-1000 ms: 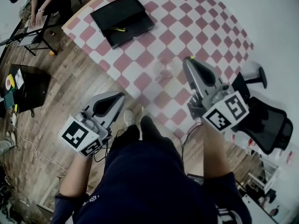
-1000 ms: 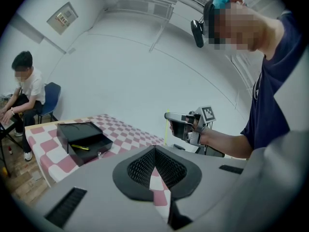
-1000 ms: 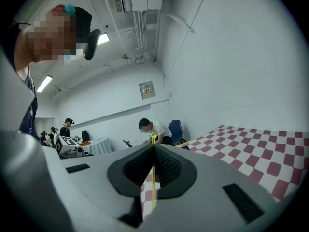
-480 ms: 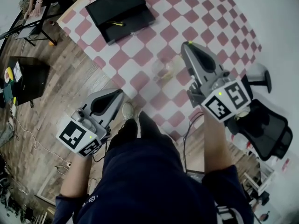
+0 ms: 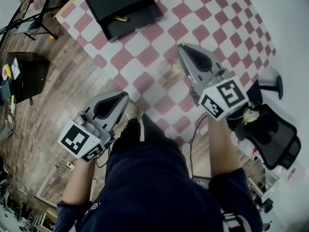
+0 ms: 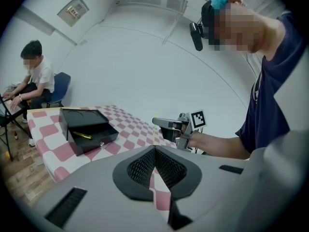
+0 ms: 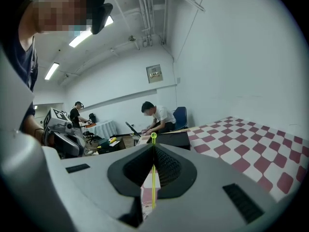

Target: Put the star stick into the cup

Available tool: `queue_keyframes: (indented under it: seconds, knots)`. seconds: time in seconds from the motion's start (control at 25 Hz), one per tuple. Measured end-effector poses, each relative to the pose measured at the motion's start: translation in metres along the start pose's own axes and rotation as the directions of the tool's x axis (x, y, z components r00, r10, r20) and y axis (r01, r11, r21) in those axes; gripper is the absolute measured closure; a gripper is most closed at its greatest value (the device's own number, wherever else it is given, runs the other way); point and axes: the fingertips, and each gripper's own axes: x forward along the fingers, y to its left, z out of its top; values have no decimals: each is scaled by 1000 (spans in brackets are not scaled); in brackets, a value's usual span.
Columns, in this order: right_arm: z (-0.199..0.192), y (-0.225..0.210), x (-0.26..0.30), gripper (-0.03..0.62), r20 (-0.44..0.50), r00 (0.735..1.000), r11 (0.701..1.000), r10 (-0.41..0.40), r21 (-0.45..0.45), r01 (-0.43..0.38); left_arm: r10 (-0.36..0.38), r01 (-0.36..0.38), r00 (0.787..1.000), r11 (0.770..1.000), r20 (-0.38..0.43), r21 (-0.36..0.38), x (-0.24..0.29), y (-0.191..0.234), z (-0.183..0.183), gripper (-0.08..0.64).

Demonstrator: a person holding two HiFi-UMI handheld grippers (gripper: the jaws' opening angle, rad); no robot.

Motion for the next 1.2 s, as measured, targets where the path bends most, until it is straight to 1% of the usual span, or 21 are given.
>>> queue_keyframes:
  seconds: [0.32, 0.4, 0.48, 0.56, 0.72, 0.84, 0.96, 1.2]
  knots:
    - [-26, 16, 18, 574, -69, 997, 991, 34, -126, -42, 1, -1, 1000, 1000, -12, -25, 7, 5, -12, 529]
    - [-30, 20, 21, 574, -82, 996, 987, 43, -150, -55, 0, 0, 1000, 1000, -11, -26, 8, 6, -12, 529]
    - [-38, 24, 25, 574, -114, 992, 985, 49, -159, -67, 0, 0, 1000, 1000, -10, -26, 8, 7, -13, 529]
    - [-44, 28, 28, 574, -134, 989, 984, 57, -157, -78, 0, -1, 1000, 1000, -10, -28, 8, 8, -14, 529]
    - [-47, 34, 36, 574, -144, 987, 983, 71, -157, -94, 4, -4, 1000, 1000, -6, -29, 4, 9, -14, 529]
    - [-50, 38, 43, 574, -148, 984, 985, 102, -125, -121, 7, -7, 1000, 1000, 1, -29, 1, 10, -13, 529]
    - [-53, 38, 50, 574, -133, 982, 985, 135, -87, -147, 13, -13, 1000, 1000, 7, -28, -5, 12, -13, 529]
    - [-58, 36, 60, 572, -157, 978, 987, 137, -65, -148, 24, -23, 999, 999, 21, -32, -14, 15, -13, 529]
